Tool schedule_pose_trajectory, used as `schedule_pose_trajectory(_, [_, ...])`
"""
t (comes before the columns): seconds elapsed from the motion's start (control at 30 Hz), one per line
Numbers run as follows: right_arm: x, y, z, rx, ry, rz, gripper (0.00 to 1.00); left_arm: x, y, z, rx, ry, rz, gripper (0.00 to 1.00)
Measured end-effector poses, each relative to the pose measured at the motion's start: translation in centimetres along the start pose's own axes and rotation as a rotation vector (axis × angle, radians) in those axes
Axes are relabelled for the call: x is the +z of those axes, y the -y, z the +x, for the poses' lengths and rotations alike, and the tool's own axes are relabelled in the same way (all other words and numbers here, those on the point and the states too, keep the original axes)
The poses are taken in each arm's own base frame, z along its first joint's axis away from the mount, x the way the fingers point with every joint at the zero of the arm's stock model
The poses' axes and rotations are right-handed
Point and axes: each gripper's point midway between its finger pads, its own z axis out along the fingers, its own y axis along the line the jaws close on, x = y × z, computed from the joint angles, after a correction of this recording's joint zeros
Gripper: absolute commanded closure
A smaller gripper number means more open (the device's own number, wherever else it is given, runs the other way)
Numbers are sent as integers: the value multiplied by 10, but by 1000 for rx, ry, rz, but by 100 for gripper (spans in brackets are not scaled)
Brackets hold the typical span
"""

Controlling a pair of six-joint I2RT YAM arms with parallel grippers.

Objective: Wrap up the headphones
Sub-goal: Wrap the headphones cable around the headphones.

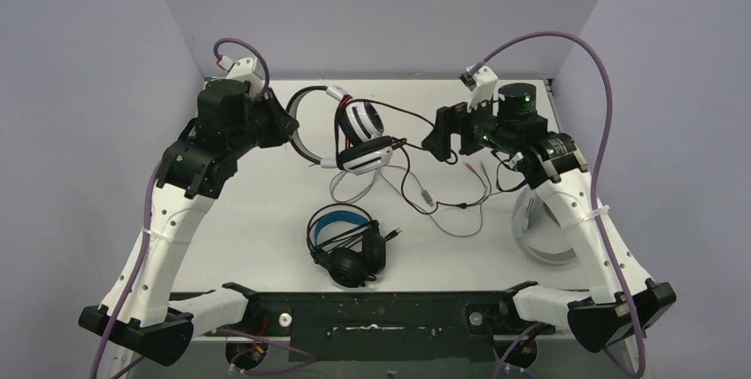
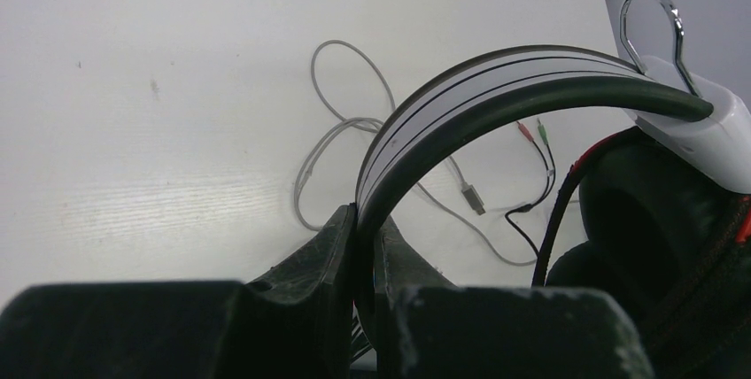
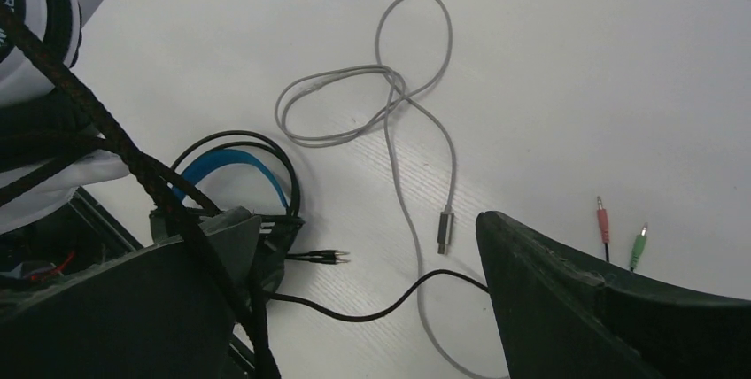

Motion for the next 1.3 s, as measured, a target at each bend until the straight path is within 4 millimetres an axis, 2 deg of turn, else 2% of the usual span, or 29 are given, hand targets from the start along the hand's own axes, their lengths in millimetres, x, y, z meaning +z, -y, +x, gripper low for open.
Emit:
schedule_pose_trajectory(0.27, [35, -16, -7, 132, -34, -116, 0, -1, 0, 0, 0, 2, 2, 100])
schedule_pose_trajectory(0.37, [40, -20, -16, 136, -27, -125, 0, -1, 1, 0, -1, 1, 5, 100])
schedule_pose_trajectory(0.47, [34, -21, -32, 108, 8, -119, 0, -1, 1, 0, -1, -1, 8, 100])
schedule_pose_trajectory(0.57, [23, -17, -37, 72, 38, -104, 0, -1, 2, 0, -2, -4, 12, 100])
schedule_pose_trajectory(0.73, [0, -16, -17, 28, 57, -138, 0, 4, 0, 2, -36, -24, 19, 100])
schedule_pose_trajectory(0.8, [-5, -25, -5, 14, 57, -192, 1, 7, -1, 3, -55, -36, 21, 100])
schedule_pose_trajectory(0.9, [-8, -40, 10, -1, 67, -285, 11, 11, -2, 4, -73, -51, 22, 100])
schedule_pose_trajectory(0.97, [-8, -49, 13, -4, 78, -349, 14, 12, -1, 5, -82, -56, 26, 100])
schedule_pose_trajectory(1.13, [-5, -68, -1, -2, 144, -449, 16, 11, 1, 6, -88, -64, 41, 100])
schedule_pose_trajectory(1.3, [-1, -92, -17, -23, 195, -524, 33, 11, 3, 7, -88, -68, 48, 100])
